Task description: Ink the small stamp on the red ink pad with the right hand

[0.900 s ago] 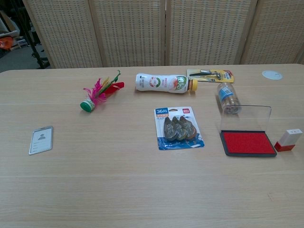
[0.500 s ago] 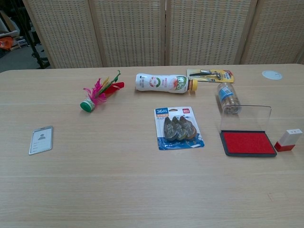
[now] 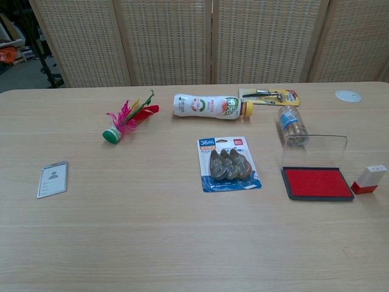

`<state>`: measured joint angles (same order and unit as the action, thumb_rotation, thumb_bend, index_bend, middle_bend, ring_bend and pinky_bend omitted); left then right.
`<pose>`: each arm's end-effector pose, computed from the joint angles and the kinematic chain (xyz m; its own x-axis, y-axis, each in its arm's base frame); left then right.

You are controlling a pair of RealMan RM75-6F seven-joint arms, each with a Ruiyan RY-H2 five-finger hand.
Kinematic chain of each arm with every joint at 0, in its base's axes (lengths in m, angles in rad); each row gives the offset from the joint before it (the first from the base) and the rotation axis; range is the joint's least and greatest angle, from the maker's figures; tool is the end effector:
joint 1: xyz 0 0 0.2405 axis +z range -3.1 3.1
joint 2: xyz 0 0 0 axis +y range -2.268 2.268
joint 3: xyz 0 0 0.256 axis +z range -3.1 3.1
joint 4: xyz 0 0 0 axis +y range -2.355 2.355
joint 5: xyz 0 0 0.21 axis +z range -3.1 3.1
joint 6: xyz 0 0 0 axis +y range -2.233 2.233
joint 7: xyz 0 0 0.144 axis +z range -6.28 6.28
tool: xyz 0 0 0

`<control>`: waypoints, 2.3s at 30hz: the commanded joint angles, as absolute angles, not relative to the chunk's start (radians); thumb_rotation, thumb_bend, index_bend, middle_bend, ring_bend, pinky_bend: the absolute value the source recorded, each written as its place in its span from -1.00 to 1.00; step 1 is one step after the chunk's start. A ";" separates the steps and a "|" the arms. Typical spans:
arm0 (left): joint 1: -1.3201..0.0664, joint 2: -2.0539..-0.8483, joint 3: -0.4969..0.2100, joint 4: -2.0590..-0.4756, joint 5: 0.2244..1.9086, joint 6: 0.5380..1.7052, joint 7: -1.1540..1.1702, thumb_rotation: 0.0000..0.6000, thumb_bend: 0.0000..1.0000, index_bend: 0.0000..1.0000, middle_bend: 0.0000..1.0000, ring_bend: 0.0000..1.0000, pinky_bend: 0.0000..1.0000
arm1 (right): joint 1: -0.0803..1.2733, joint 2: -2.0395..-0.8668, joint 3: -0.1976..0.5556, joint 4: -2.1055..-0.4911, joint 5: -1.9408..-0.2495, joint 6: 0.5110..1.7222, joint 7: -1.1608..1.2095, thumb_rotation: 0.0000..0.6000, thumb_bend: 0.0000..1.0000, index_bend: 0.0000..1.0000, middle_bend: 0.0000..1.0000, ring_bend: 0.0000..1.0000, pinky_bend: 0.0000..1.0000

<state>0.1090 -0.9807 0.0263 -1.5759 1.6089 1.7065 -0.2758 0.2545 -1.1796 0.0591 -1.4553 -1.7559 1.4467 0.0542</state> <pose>-0.3285 0.1024 0.2180 0.3055 -0.0618 0.9502 0.9520 0.0376 -0.3037 -0.2719 -0.2296 0.1342 0.4601 0.0444 0.8867 -0.8093 -0.3897 0.4395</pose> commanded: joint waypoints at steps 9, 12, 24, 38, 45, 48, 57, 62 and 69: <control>0.099 -0.977 0.023 -1.583 1.596 1.681 -0.271 1.00 -0.96 -1.00 -1.00 -1.00 -1.00 | 0.406 -1.220 0.059 -1.410 -1.700 1.169 0.041 1.00 -1.00 -0.70 0.80 0.93 1.00; 0.096 -0.976 0.023 -1.584 1.592 1.673 -0.270 1.00 -0.96 -1.00 -1.00 -1.00 -1.00 | 0.431 -1.250 0.062 -1.391 -1.665 1.114 0.004 1.00 -0.97 -0.60 0.81 0.93 1.00; 0.084 -0.977 0.019 -1.594 1.576 1.642 -0.249 1.00 -0.96 -1.00 -1.00 -1.00 -1.00 | 0.495 -1.352 0.073 -1.263 -1.553 0.984 -0.075 1.00 -0.60 -0.35 0.81 0.94 1.00; 0.074 -0.977 0.021 -1.601 1.575 1.621 -0.237 1.00 -0.96 -1.00 -1.00 -1.00 -1.00 | 0.519 -1.430 0.033 -1.100 -1.559 0.977 -0.097 1.00 -0.48 -0.16 0.81 0.94 1.00; 0.074 -0.977 0.023 -1.600 1.579 1.621 -0.236 1.00 -0.96 -1.00 -1.00 -1.00 -1.00 | 0.520 -1.444 0.022 -1.070 -1.562 0.988 -0.088 1.00 -0.37 -0.15 0.81 0.94 1.00; 0.074 -0.978 0.024 -1.600 1.579 1.621 -0.236 1.00 -0.96 -1.00 -1.00 -1.00 -1.00 | 0.522 -1.448 0.017 -1.067 -1.562 0.990 -0.080 1.00 -0.31 -0.14 0.81 0.94 1.00; 0.074 -0.979 0.024 -1.600 1.578 1.620 -0.233 1.00 -0.96 -1.00 -1.00 -1.00 -1.00 | 0.531 -1.448 0.011 -1.066 -1.545 0.974 -0.094 1.00 -0.22 -0.11 0.81 0.94 1.00; 0.072 -0.979 0.025 -1.600 1.578 1.616 -0.231 1.00 -0.96 -1.00 -1.00 -1.00 -1.00 | 0.532 -1.451 0.006 -1.061 -1.534 0.964 -0.102 1.00 -0.21 -0.04 0.81 0.94 1.00; 0.072 -0.978 0.026 -1.601 1.579 1.617 -0.232 1.00 -0.96 -1.00 -1.00 -1.00 -1.00 | 0.533 -1.447 0.002 -1.063 -1.535 0.977 -0.095 1.00 -0.12 0.07 0.82 0.94 1.00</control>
